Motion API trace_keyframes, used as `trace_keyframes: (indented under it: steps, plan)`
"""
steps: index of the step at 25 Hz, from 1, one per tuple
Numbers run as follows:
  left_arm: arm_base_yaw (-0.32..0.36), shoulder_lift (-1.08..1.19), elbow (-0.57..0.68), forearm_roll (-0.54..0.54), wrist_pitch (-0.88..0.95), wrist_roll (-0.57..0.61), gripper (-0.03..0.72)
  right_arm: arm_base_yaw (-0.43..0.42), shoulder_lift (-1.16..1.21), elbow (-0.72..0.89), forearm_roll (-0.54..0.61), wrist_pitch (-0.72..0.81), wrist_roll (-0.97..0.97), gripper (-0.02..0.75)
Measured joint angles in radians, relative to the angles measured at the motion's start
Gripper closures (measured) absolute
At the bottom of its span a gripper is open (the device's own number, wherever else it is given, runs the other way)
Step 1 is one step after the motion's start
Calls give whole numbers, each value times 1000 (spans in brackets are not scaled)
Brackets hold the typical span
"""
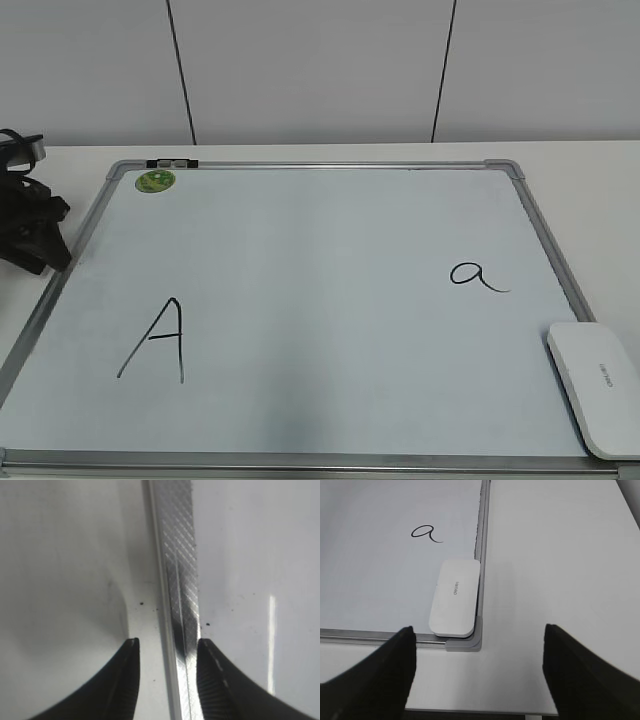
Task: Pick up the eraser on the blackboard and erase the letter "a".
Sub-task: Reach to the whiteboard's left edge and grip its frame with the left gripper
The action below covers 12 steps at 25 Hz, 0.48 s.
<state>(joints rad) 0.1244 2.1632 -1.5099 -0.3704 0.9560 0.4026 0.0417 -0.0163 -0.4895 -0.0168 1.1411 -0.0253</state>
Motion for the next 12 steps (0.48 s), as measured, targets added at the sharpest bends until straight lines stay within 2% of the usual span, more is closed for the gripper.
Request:
trace_keyframes:
  steps: [12]
  plan:
    - [0,20,-6,0,-2,1,414,0,0,0,0,0,0,151]
